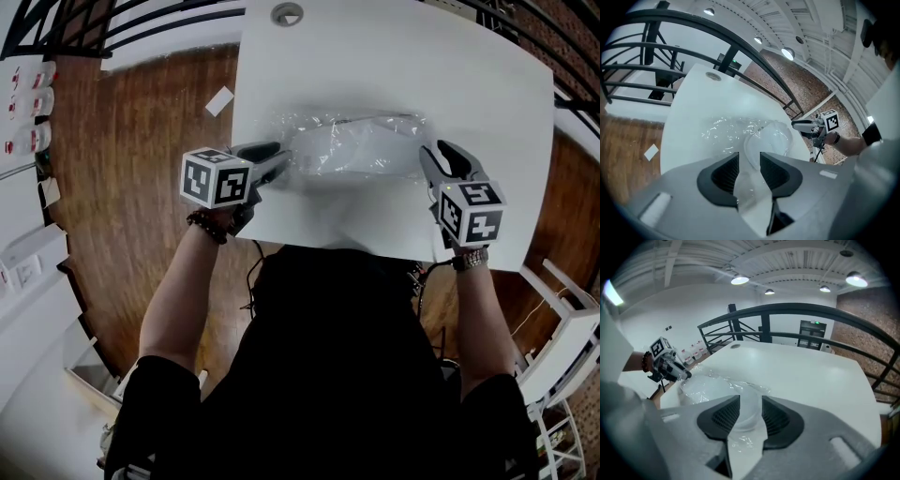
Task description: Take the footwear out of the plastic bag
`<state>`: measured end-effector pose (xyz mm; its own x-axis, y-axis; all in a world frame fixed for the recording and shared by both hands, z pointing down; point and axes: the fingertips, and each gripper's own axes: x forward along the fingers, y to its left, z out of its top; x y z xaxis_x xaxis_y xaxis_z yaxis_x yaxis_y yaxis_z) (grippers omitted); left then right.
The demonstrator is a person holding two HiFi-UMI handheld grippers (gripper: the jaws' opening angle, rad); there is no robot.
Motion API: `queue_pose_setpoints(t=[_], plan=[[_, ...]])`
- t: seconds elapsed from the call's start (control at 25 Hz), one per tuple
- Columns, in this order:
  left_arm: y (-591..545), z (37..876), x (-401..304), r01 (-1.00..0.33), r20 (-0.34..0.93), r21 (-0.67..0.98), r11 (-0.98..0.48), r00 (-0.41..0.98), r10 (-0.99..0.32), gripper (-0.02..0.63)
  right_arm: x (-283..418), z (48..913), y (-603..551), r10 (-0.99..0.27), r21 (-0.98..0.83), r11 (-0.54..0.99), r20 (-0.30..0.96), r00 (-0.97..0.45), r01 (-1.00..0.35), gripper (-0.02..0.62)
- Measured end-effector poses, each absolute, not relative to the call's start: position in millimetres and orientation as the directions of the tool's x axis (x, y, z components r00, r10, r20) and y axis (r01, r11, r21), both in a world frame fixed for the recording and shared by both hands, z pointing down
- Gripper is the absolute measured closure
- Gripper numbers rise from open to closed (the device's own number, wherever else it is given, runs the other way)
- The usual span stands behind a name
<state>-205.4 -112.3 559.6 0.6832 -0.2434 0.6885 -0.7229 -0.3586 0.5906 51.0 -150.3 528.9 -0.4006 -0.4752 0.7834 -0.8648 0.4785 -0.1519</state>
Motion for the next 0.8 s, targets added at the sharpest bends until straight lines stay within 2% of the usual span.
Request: queue_pose_setpoints(t=[0.32,0.6,0.8], plan=[[-109.2,564.5,-202.1,-0.671,0.65,0.678,-0.302,0.738,-0.182,0.439,77.6,546.6,-150.0,-0.371,-0.45,0.339,0.743,-0.557,-0.826,0.431],[-104.8,569.9,-198.7,-0.639,0.634,0.726,-0.253,0.765,-0.113,0.411,68.7,556.4,-144.2,-0.255,-0.588,0.355,0.687,-0.68,-0.727,0.43],[-102.0,574.5,-197.2,-0.615,0.613,0.761,-0.206,0.786,-0.082,0.41,71.4,558.5,-142.8,-0.211,-0.624,0.364,0.668,-0.713,-0.692,0.43]])
